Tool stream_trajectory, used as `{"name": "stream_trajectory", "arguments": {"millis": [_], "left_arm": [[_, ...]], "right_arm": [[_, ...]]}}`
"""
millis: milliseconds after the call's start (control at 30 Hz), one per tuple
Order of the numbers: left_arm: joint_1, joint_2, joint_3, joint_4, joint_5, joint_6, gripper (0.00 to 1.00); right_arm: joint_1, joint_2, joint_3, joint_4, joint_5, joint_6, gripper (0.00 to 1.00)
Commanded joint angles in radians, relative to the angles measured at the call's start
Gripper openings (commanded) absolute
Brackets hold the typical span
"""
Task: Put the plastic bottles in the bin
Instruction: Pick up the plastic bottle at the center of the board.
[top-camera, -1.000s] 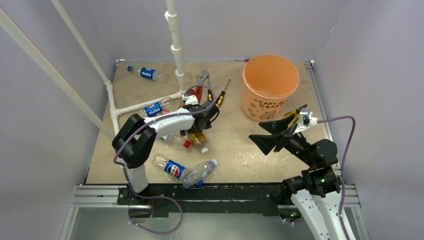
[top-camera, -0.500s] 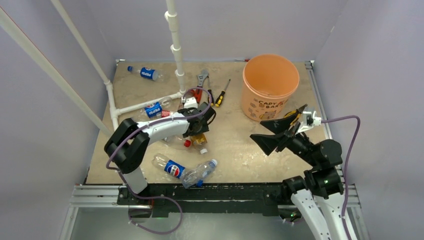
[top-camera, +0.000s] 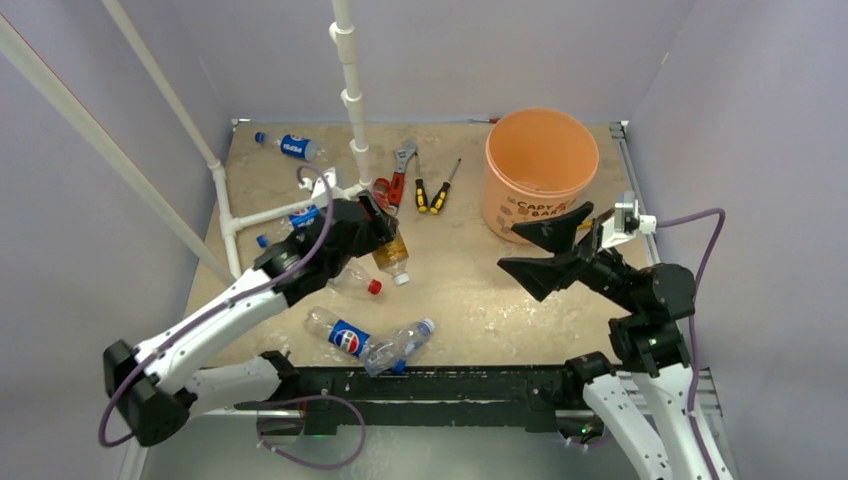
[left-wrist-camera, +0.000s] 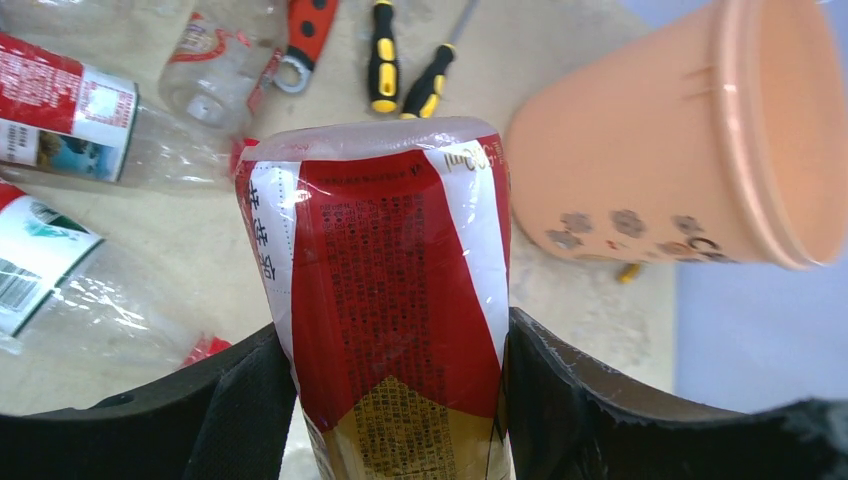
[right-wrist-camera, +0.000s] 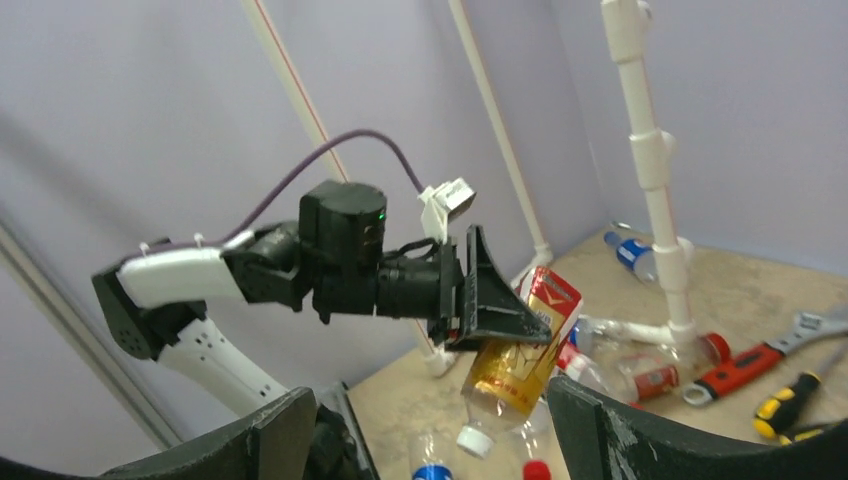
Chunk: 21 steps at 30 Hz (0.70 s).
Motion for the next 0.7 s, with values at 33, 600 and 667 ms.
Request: {"name": "stream_trajectory", "arguments": {"millis": [33,600,667], "left_arm": [[0.005,-0.22,-0.169,0.239,0.092,0.005,0.57],[0.005,-0.418,-0.326,0.75,0.002,-0.111,0.54],[0.005,-0.444,-0.331,0.741,-0.018,-0.099,0.54]], "right_arm": [[0.003,0.152,0.092,0.144,-0.078,0.079,0.87],[0.632,0.517,0.342,-0.132,0.728,-0.2,0.85],[0.666,0.5,0.287,-0.105,0.746,-0.184,0.84]]}}
